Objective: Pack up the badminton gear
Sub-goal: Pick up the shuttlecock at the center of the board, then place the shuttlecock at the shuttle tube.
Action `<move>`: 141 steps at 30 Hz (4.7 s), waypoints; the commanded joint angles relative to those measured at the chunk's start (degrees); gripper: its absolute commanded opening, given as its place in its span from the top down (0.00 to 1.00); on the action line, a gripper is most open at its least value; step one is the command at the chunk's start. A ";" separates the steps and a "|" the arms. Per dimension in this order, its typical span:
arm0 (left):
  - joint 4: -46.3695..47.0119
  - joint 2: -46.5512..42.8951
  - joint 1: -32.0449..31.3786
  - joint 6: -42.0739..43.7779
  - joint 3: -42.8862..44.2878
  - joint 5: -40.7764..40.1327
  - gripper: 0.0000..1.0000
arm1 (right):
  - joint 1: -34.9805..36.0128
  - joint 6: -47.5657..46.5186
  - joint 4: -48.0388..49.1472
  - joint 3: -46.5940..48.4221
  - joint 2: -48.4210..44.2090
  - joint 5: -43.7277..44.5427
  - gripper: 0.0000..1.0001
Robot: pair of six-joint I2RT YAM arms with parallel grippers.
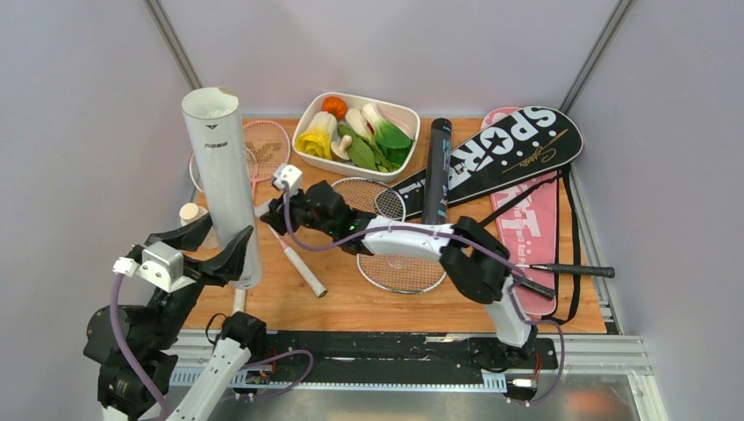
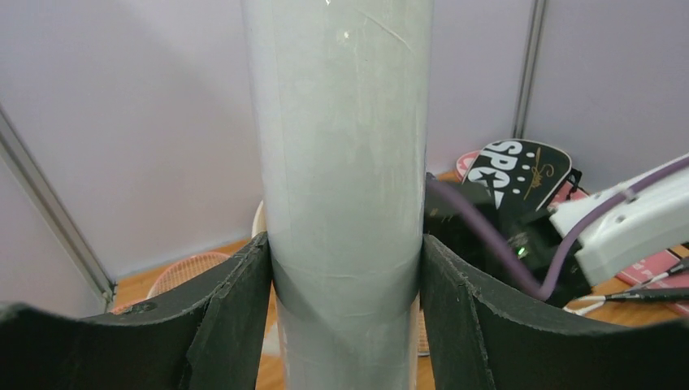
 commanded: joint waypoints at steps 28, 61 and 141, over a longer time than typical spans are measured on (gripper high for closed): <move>38.74 -7.43 0.02 -7.81 -37.19 23.87 1.00 | -7.23 9.44 23.92 -15.58 -45.98 2.98 0.59; 36.95 -6.93 0.03 -4.87 -36.58 23.04 1.00 | -1.11 3.77 18.85 -17.54 -47.12 3.13 0.25; 13.95 -6.02 0.01 33.83 -34.39 17.06 1.00 | -2.85 9.79 -47.70 -15.21 -67.29 14.67 0.09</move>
